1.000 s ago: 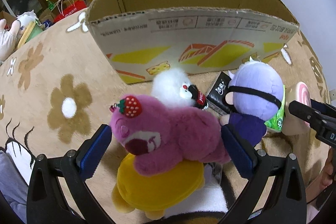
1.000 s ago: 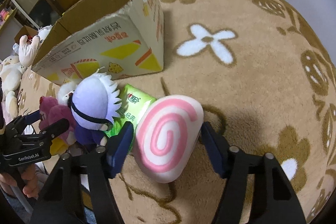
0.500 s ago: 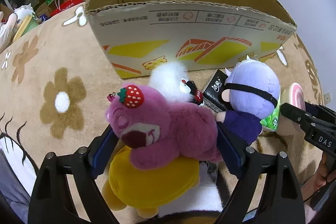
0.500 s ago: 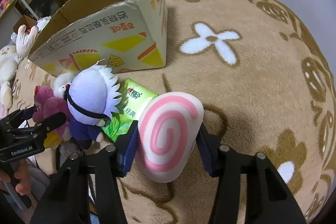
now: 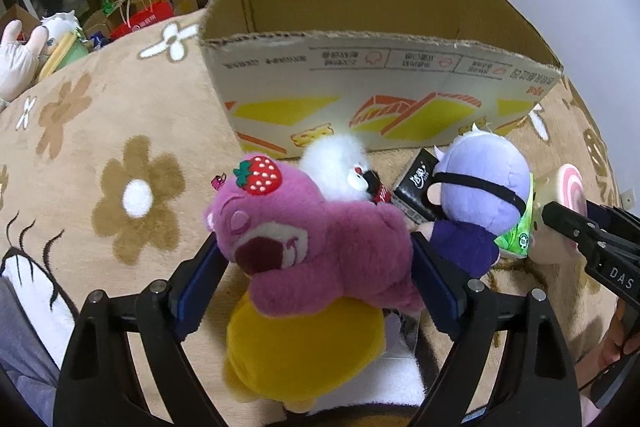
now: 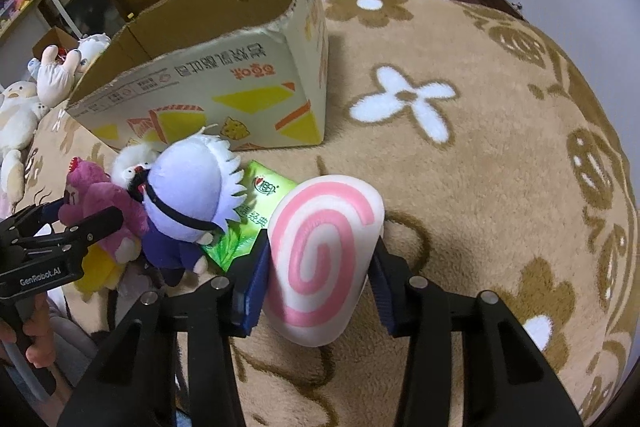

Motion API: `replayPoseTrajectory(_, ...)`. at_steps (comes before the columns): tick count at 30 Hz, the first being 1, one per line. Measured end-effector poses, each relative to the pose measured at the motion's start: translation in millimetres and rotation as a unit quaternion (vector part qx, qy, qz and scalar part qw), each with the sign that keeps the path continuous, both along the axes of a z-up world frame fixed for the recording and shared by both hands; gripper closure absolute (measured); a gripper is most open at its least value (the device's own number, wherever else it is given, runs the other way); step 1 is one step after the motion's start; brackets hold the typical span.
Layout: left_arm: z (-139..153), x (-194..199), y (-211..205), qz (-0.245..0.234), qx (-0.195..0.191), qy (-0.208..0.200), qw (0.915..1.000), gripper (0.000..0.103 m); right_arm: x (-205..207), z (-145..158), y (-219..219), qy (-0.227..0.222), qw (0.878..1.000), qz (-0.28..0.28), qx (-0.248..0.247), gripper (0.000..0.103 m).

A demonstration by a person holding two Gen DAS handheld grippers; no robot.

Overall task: Organize soft objects
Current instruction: 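Lower the left tool onto the pink bear while the right tool closes on the swirl cake cushion, then close the left tool on the pink strawberry bear while the right tool holds the cushion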

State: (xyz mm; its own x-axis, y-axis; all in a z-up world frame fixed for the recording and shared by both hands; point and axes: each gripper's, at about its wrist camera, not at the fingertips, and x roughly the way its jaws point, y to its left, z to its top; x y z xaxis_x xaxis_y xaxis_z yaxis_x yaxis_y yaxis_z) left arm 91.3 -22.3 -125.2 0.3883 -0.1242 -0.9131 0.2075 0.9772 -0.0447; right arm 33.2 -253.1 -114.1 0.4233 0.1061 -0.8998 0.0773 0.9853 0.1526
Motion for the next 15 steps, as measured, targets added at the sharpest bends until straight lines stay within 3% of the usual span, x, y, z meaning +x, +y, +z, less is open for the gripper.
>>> replayPoseTrajectory(5, 9.4, -3.0, 5.0, 0.01, -0.003, -0.019, 0.9998, 0.015, -4.6, 7.8, -1.7, -0.018, 1.0, 0.001, 0.008, 0.055)
replayPoseTrajectory(15, 28.8, -14.9, 2.0, 0.001, 0.037, -0.085, 0.9957, 0.016, -17.3, 36.9, -1.5, -0.09, 0.996, 0.003, 0.004, 0.055)
